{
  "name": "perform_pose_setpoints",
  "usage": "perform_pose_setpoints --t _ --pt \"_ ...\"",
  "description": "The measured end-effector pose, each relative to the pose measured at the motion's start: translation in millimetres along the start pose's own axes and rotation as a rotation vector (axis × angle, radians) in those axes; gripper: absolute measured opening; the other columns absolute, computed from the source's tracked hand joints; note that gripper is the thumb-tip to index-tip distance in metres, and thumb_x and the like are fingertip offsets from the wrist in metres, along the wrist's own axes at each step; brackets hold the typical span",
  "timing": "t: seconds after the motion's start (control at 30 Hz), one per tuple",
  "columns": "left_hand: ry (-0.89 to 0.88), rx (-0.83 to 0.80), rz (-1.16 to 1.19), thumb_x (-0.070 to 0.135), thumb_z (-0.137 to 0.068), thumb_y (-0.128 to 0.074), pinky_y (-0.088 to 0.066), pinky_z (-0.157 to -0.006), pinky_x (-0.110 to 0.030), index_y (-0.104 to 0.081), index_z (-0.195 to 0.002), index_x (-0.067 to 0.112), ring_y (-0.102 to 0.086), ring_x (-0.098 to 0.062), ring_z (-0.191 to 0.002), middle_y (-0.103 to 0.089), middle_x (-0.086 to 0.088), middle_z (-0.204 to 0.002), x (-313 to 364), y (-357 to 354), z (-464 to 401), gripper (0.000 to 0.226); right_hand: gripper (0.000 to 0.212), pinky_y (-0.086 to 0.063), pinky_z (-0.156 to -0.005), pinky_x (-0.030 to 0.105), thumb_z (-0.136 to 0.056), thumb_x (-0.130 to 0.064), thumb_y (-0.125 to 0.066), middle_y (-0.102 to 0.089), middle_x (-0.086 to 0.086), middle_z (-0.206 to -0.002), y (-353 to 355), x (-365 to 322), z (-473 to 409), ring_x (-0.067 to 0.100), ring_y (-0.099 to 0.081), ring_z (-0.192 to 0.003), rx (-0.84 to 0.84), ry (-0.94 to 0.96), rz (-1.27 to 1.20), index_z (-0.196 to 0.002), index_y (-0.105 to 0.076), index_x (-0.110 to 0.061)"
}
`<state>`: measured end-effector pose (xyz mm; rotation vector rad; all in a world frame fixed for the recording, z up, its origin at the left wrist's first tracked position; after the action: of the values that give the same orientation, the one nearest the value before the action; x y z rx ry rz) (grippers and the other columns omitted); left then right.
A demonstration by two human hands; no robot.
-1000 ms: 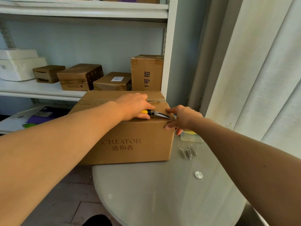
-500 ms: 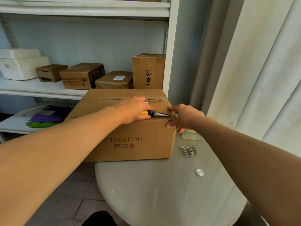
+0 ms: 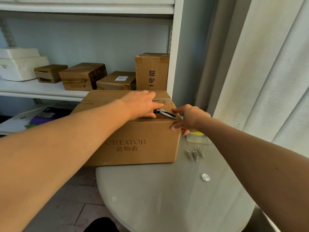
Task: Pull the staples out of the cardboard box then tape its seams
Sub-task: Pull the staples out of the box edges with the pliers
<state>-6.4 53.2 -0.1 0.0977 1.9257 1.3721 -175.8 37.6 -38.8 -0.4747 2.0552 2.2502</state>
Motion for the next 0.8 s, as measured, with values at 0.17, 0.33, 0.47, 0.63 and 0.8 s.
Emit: perform_pose_setpoints --t 0.17,0.33,0.47,0.63,0.8 --pt "-0.007 0.046 -0.002 0.045 -0.098 -0.037 -0.045 -0.086 -0.032 -0.027 -0.148 0.029 -0.043 -0.022 -0.116 -0.042 -0.009 -0.127 2.2 2.2 5.5 0.054 0.077 -0.055 -0.085 0.038 -0.077 -0.044 -0.075 -0.069 -0.002 -0.105 -0.9 -2.7 3.4 0.008 -0.069 -0.064 -0.004 0.001 -0.007 -0.144 -0.037 -0.034" --pt "-0.005 0.013 0.025 0.042 -0.098 -0.04 -0.05 -0.087 -0.039 -0.038 -0.141 0.025 -0.043 -0.022 -0.114 -0.044 -0.008 -0.123 3.9 5.2 8.7 0.047 0.077 -0.054 -0.084 0.034 -0.078 -0.045 -0.074 -0.07 -0.004 -0.097 0.5 -4.5 7.9 0.007 -0.068 -0.061 0.0 -0.011 0.021 -0.144 -0.036 -0.034" --pt "0.011 0.014 0.023 0.04 -0.099 -0.038 -0.05 -0.086 -0.038 -0.043 -0.136 0.02 -0.046 -0.023 -0.112 -0.047 -0.009 -0.121 8.7 5.4 10.6 0.042 0.077 -0.054 -0.085 0.037 -0.078 -0.045 -0.074 -0.07 -0.004 -0.097 0.9 -5.1 1.7 0.006 -0.068 -0.062 -0.003 -0.026 0.033 -0.143 -0.036 -0.033" --pt "0.136 -0.014 0.137 0.039 -0.101 -0.034 -0.048 -0.082 -0.036 -0.048 -0.125 0.015 -0.048 -0.025 -0.109 -0.048 -0.01 -0.119 22.9 -5.5 20.7 0.036 0.077 -0.055 -0.085 0.037 -0.078 -0.041 -0.075 -0.07 -0.003 -0.094 1.8 -6.6 0.1 0.009 -0.07 -0.062 -0.008 -0.018 0.024 -0.144 -0.036 -0.03" --pt "0.221 -0.018 0.248 0.038 -0.101 -0.034 -0.048 -0.082 -0.037 -0.051 -0.123 0.015 -0.05 -0.025 -0.106 -0.049 -0.01 -0.115 28.1 -6.3 24.0 0.036 0.078 -0.056 -0.085 0.039 -0.077 -0.039 -0.076 -0.071 -0.002 -0.091 -1.2 -5.4 -0.2 0.01 -0.07 -0.063 -0.007 -0.03 -0.007 -0.143 -0.037 -0.03"
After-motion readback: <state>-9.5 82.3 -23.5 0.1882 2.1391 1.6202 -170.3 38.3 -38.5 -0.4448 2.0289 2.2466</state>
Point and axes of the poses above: each hand's wrist, its own z-axis away from the middle knuckle, its own y-axis out of the back of the hand, x = y × z, the point moved 3 cm from there along -z, towards the middle knuckle
